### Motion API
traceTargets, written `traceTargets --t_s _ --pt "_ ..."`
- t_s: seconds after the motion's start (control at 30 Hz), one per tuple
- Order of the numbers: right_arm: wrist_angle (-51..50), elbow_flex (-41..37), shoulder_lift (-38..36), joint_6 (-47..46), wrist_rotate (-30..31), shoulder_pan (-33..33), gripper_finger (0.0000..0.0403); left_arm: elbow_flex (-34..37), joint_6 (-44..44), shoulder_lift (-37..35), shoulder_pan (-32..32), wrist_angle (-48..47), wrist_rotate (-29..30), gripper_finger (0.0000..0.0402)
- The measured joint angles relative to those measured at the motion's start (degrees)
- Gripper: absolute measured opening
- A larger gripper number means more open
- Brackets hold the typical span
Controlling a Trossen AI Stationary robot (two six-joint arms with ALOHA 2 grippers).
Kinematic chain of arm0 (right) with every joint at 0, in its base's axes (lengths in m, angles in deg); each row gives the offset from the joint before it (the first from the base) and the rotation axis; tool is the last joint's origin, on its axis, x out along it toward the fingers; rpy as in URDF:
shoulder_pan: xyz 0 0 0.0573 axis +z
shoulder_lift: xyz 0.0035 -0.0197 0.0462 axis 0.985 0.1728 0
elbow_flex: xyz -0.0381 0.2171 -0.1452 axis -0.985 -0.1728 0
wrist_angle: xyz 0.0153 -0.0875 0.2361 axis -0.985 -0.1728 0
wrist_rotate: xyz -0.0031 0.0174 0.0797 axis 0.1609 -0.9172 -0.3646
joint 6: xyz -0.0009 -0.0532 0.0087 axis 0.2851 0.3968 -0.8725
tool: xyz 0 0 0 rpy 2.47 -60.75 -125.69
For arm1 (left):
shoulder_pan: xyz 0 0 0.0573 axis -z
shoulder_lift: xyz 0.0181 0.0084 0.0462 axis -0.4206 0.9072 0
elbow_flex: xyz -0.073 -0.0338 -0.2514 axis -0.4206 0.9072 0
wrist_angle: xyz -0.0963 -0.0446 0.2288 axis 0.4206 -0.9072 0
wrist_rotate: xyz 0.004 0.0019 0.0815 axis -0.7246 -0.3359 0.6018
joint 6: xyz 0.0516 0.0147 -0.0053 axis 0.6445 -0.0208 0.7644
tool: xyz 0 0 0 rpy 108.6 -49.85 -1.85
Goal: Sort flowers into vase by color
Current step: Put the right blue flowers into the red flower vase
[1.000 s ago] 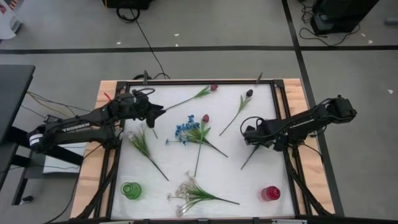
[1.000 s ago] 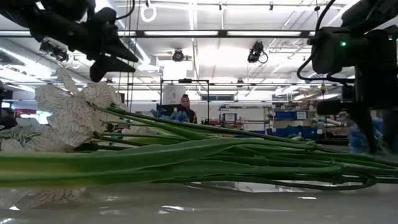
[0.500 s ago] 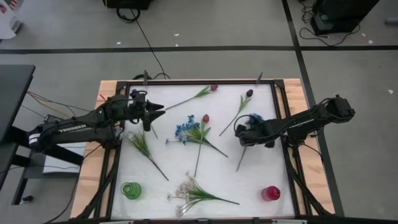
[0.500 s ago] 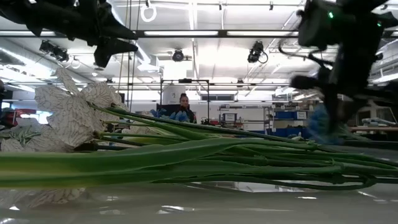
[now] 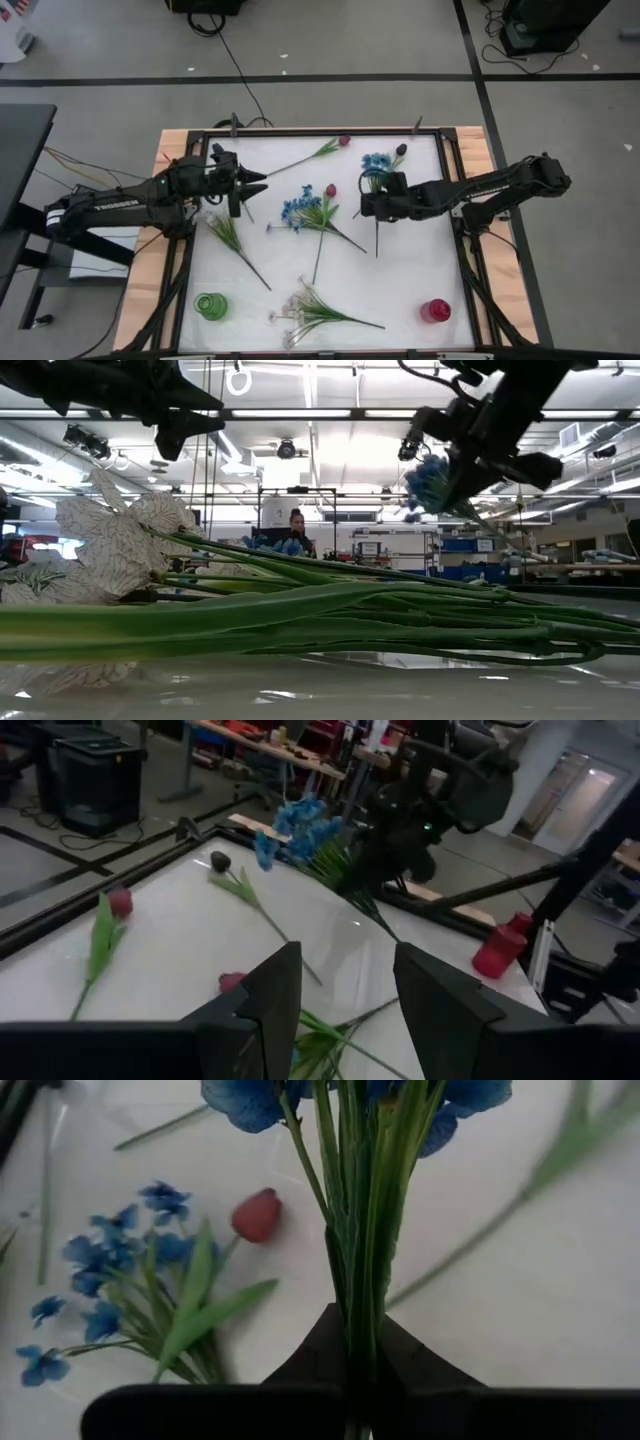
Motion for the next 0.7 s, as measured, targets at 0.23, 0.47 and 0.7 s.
traceTargets --t_s 0.23,0.47,0.7 --pt "13.9 2.3 -1.7 22.8 0.1 -1.3 0.0022 0.0 -2.2 7.7 0.8 13.3 1.5 0.0167" --pt "19.2 2.6 -6.7 35.3 -5.4 -2.5 0.0029 -0.9 -6.5 19.3 3.2 24.8 4.7 0.0167" --pt "25.0 2.6 -11.7 44.9 -5.6 -2.7 0.003 -10.5 -6.1 31.8 6.5 25.4 4.7 0.0167"
